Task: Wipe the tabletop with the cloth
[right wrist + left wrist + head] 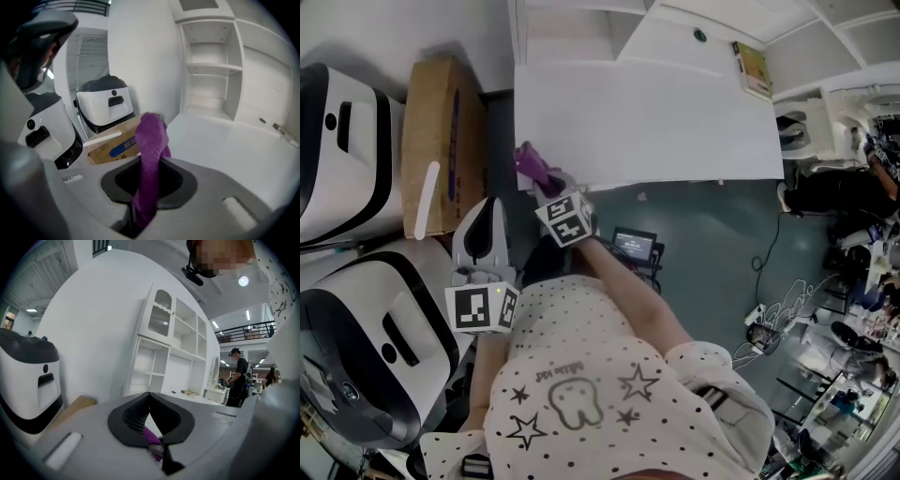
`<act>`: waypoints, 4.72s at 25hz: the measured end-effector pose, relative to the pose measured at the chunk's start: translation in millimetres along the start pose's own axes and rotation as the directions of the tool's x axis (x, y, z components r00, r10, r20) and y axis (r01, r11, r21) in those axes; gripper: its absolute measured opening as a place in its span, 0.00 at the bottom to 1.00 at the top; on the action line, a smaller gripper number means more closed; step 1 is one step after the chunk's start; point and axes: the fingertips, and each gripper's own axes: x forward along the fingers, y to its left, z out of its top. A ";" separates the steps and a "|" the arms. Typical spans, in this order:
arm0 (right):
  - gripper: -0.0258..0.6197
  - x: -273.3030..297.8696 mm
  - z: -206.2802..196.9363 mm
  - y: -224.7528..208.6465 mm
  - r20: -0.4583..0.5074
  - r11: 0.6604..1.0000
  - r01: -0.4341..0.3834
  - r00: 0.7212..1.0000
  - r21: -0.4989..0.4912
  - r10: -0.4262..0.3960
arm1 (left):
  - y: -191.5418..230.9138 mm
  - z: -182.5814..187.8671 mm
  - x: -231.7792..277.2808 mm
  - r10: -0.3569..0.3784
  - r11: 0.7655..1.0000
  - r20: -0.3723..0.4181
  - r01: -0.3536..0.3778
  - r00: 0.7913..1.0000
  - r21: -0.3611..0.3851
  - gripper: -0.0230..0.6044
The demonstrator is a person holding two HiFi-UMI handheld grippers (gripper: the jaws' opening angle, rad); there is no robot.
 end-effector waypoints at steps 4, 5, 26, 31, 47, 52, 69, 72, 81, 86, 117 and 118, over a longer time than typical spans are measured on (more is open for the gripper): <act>0.14 -28.6 12.4 -38.3 0.058 0.993 0.083 0.994 0.088 -0.088 | -10.6 -3.9 10.1 -0.040 0.999 -0.010 0.040 0.999 0.003 0.03; 0.14 -35.9 13.8 -49.2 0.069 0.989 0.106 0.991 0.105 -0.113 | -13.9 -4.6 12.9 -0.050 0.999 -0.012 0.050 0.999 0.004 0.03; 0.14 -206.8 -51.6 -292.7 0.100 0.895 0.360 0.913 0.262 -0.396 | -184.6 -21.1 108.6 -0.188 0.982 -0.004 0.188 0.982 0.035 0.03; 0.14 -243.7 -66.8 -353.6 0.085 0.893 0.368 0.912 0.260 -0.400 | -244.0 -30.6 135.9 -0.186 0.982 0.016 0.186 0.982 0.022 0.03; 0.14 -240.8 -51.8 -471.6 0.036 0.865 0.392 0.905 0.313 -0.424 | -283.0 -32.7 212.7 -0.179 0.984 -0.015 0.179 0.984 0.025 0.03; 0.14 -220.3 -35.6 -492.1 0.009 0.865 0.390 0.910 0.316 -0.414 | -284.1 -18.6 246.1 -0.194 0.980 -0.024 0.194 0.981 0.033 0.03; 0.14 -201.1 -42.7 -535.4 -0.015 0.946 0.240 0.970 0.218 -0.243 | -353.5 -24.8 298.6 -0.031 0.998 0.015 0.032 0.999 -0.050 0.03; 0.14 -191.0 -36.3 -546.8 -0.011 0.947 0.230 0.972 0.225 -0.233 | -357.1 -23.5 302.3 -0.022 0.999 0.012 0.022 1.000 -0.039 0.03; 0.14 -130.4 -28.6 -559.4 -0.030 0.944 0.185 0.982 0.273 -0.184 | -345.8 -22.5 329.9 -0.057 0.998 -0.028 0.056 0.998 -0.035 0.03; 0.14 -110.3 -41.2 -561.1 -0.087 0.951 0.185 0.982 0.247 -0.169 | -339.9 -28.4 339.0 -0.070 0.996 -0.037 0.068 0.997 -0.058 0.03; 0.14 -128.2 -73.3 -623.6 -0.178 0.931 0.302 0.947 0.206 -0.268 | -350.5 -43.1 369.2 -0.108 0.994 -0.089 0.107 0.990 -0.015 0.03; 0.14 -129.1 -77.2 -628.0 -0.179 0.929 0.310 0.944 0.204 -0.275 | -351.1 -43.4 369.8 -0.109 0.994 -0.088 0.108 0.990 -0.015 0.03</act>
